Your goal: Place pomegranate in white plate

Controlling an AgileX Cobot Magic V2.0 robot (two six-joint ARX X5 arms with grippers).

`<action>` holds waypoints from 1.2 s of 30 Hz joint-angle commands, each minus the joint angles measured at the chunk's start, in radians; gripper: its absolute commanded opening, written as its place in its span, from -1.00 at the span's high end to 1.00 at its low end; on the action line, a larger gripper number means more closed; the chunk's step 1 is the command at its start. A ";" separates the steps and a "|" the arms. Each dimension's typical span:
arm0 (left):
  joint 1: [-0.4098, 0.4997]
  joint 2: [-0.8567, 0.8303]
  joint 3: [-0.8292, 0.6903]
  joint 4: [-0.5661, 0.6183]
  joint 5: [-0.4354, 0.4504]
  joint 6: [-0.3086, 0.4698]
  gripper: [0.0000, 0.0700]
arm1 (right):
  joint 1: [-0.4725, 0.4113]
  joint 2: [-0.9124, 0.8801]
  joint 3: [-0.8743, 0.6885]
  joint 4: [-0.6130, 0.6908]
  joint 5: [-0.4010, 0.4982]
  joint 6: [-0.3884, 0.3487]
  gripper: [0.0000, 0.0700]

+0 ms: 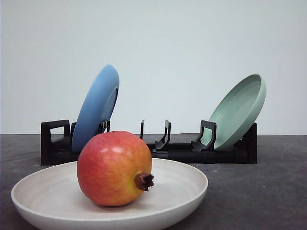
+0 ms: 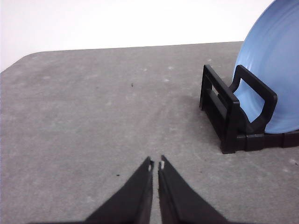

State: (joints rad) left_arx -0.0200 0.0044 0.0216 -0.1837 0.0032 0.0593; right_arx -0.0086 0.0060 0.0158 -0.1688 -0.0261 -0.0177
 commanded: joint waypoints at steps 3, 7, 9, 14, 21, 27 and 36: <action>0.000 -0.002 -0.010 -0.004 0.002 0.000 1.00 | -0.002 -0.002 -0.004 0.011 0.000 0.010 1.00; 0.000 -0.002 -0.010 -0.004 0.002 0.000 1.00 | -0.002 -0.002 -0.004 0.011 0.000 0.010 1.00; 0.000 -0.002 -0.010 -0.004 0.002 0.000 1.00 | -0.002 -0.002 -0.004 0.011 0.000 0.010 1.00; 0.000 -0.002 -0.010 -0.004 0.002 0.000 1.00 | -0.002 -0.002 -0.004 0.011 0.000 0.010 1.00; 0.000 -0.002 -0.010 -0.004 0.002 0.000 1.00 | -0.002 -0.002 -0.004 0.011 0.000 0.010 1.00; 0.000 -0.002 -0.010 -0.004 0.002 0.000 1.00 | -0.002 -0.002 -0.004 0.011 0.000 0.010 1.00; 0.000 -0.002 -0.010 -0.004 0.002 0.000 1.00 | -0.002 -0.002 -0.004 0.011 0.000 0.010 1.00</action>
State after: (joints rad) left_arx -0.0200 0.0044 0.0216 -0.1837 0.0032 0.0593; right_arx -0.0086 0.0059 0.0158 -0.1688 -0.0261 -0.0177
